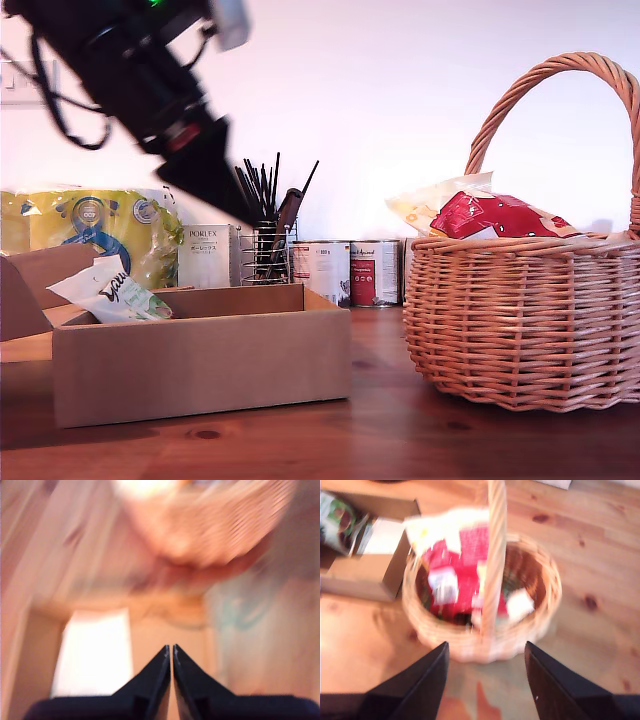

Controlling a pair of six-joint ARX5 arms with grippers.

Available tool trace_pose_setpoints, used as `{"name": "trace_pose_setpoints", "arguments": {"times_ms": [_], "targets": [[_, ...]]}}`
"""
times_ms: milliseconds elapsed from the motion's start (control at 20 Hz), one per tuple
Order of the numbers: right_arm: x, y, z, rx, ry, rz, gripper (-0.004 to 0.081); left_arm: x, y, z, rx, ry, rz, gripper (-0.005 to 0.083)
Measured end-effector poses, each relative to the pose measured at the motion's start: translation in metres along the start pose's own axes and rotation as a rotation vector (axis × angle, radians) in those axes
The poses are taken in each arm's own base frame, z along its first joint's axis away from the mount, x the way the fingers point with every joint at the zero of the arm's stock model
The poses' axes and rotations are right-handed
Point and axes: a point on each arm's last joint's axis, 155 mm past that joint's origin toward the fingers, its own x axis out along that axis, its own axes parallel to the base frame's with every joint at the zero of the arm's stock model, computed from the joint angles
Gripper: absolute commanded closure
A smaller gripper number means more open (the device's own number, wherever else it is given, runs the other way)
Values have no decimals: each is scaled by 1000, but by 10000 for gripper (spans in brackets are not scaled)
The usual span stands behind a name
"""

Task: Move the bags of Easter eggs from the cardboard box on the left into the woven basket on the right side.

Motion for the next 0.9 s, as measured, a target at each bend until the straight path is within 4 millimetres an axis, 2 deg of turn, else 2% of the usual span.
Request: {"name": "trace_pose_setpoints", "arguments": {"times_ms": [100, 150, 200, 250, 300, 350, 400, 450, 500, 550, 800, 900], "targets": [[-14, 3, -19, -3, 23, 3, 358, -3, 10, -24, -8, 95, 44, 760], [-20, 4, -25, -13, 26, 4, 362, -4, 13, -32, 38, 133, 55, 631], [-23, 5, -29, -24, 24, 4, 362, -5, 16, -37, 64, 157, 69, 395], [-25, 5, -30, -26, 22, 4, 362, -6, 19, -40, 100, 174, 81, 120], [-25, 5, -30, -26, 21, 6, 368, -7, 23, -42, 127, 191, 100, -41], [-26, 7, -32, -28, 27, 15, 398, -9, 30, -46, 143, 214, 130, 14], [-27, 10, -35, -31, 31, 28, 505, -11, 35, -50, 157, 242, 156, 11], [-30, 15, -38, -40, 34, 52, 675, -12, 38, -53, 173, 258, 164, 11], [-33, 19, -41, -56, 31, 72, 794, -13, 39, -56, 170, 269, 168, 10], [-36, 22, -43, -69, 20, 85, 772, -14, 41, -60, 203, 288, 168, 11], [-42, 24, -44, -78, -8, 89, 773, -17, 50, -73, 260, 364, 200, 8], [-43, 24, -44, -83, -9, 90, 773, -10, 53, -85, 263, 415, 198, 8]]}}
